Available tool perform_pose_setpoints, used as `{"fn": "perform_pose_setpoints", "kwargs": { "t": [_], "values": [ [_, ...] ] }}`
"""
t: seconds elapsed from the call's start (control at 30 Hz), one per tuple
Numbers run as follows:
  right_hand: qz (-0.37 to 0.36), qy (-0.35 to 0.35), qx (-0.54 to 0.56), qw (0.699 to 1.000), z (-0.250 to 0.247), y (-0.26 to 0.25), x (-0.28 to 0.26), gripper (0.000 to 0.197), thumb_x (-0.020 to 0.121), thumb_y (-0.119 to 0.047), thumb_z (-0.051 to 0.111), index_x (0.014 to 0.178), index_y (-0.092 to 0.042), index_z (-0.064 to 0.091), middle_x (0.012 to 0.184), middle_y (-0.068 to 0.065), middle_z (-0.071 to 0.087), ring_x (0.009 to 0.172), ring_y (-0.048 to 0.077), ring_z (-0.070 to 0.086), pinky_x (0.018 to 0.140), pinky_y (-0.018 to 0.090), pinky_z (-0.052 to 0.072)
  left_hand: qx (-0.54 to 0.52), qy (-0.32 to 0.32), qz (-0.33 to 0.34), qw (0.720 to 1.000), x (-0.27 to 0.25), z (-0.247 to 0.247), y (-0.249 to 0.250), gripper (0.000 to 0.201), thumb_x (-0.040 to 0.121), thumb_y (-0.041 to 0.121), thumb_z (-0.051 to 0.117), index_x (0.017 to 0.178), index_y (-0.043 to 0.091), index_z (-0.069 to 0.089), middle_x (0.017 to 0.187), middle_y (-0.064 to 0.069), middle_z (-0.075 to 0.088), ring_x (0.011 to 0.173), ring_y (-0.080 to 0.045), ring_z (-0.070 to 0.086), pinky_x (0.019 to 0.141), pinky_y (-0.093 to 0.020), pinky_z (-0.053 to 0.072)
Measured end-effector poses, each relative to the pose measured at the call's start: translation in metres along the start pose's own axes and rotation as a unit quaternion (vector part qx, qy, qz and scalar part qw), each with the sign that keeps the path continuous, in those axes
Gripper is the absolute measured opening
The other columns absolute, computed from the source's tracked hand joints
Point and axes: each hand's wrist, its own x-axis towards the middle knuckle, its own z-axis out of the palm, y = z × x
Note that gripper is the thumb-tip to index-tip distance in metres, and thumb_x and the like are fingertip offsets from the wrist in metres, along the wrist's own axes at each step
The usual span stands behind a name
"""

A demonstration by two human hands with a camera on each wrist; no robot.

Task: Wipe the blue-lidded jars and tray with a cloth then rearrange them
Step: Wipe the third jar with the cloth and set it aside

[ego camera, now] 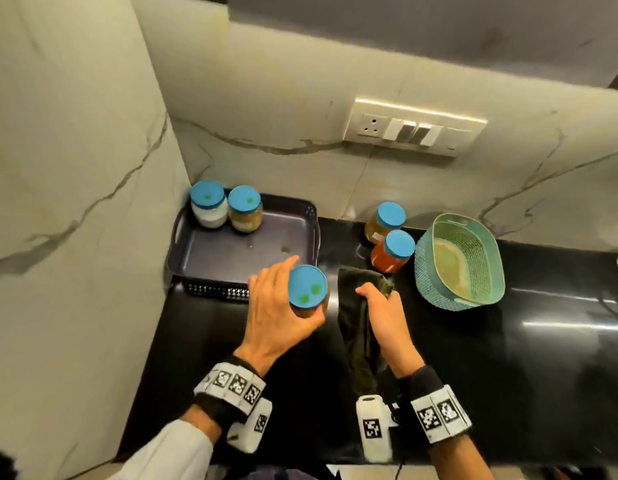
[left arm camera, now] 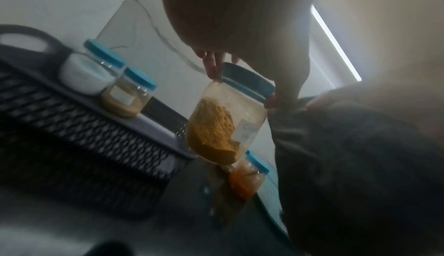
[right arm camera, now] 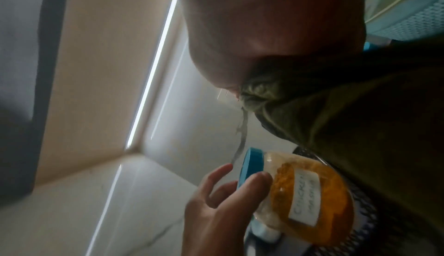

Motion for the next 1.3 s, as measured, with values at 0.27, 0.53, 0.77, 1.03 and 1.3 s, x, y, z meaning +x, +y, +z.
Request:
{"fn": "perform_pose_setpoints", "kwargs": {
  "t": [0.27,0.53,0.77,1.03,1.3],
  "values": [
    [-0.229,0.014,-0.287,0.930,0.053,0.053,-0.023,0.011,0.093,-0.016,0.068,0.082,-0.016,0.065,0.081,-0.002,0.063,0.074,0.020,0.058,0.068,0.036,0.045,0.045,-0.032,-0.128,0.990,-0.073,0.020,-0.032,0.085,0.062,0.055,0.078,0.131,0.008,0.061,0.114,-0.009,0.065,0.100,-0.032,0.061,0.083,-0.042,0.042],
    [-0.336,-0.143,-0.438,0.821,0.075,0.087,-0.027,0.042,0.081,-0.019,0.071,0.122,-0.019,0.074,0.109,-0.003,0.070,0.099,0.022,0.066,0.086,0.032,0.054,-0.083,-0.058,-0.133,0.986,-0.091,0.025,-0.067,0.096,0.062,0.041,0.082,0.145,0.007,0.048,0.131,-0.008,0.053,0.118,-0.030,0.054,0.097,-0.043,0.046],
    [-0.271,-0.257,-0.430,0.822,0.073,0.055,0.003,0.021,0.089,-0.020,0.077,0.110,-0.021,0.076,0.101,-0.003,0.078,0.095,0.016,0.070,0.084,0.028,0.051,-0.274,-0.182,-0.077,0.941,-0.066,0.019,-0.101,0.090,0.061,0.040,0.086,0.144,0.019,0.057,0.145,0.006,0.056,0.137,-0.004,0.052,0.119,-0.021,0.038],
    [-0.180,-0.276,-0.470,0.819,0.098,0.058,-0.016,0.017,0.081,-0.024,0.079,0.072,-0.024,0.064,0.068,-0.003,0.064,0.069,0.020,0.060,0.065,0.033,0.046,-0.339,-0.136,-0.082,0.927,-0.075,0.024,-0.102,0.054,0.073,0.010,0.073,0.126,0.018,0.068,0.123,0.003,0.072,0.117,-0.014,0.070,0.103,-0.040,0.056],
    [-0.236,-0.147,-0.380,0.882,0.146,0.066,-0.017,0.009,0.082,-0.016,0.067,0.084,-0.018,0.059,0.072,-0.002,0.064,0.070,0.022,0.059,0.061,0.033,0.044,-0.263,-0.142,-0.142,0.944,-0.086,0.015,-0.089,0.028,0.110,0.032,0.046,0.099,0.018,0.067,0.083,0.002,0.074,0.085,-0.012,0.071,0.088,-0.039,0.059]
  ]
}}
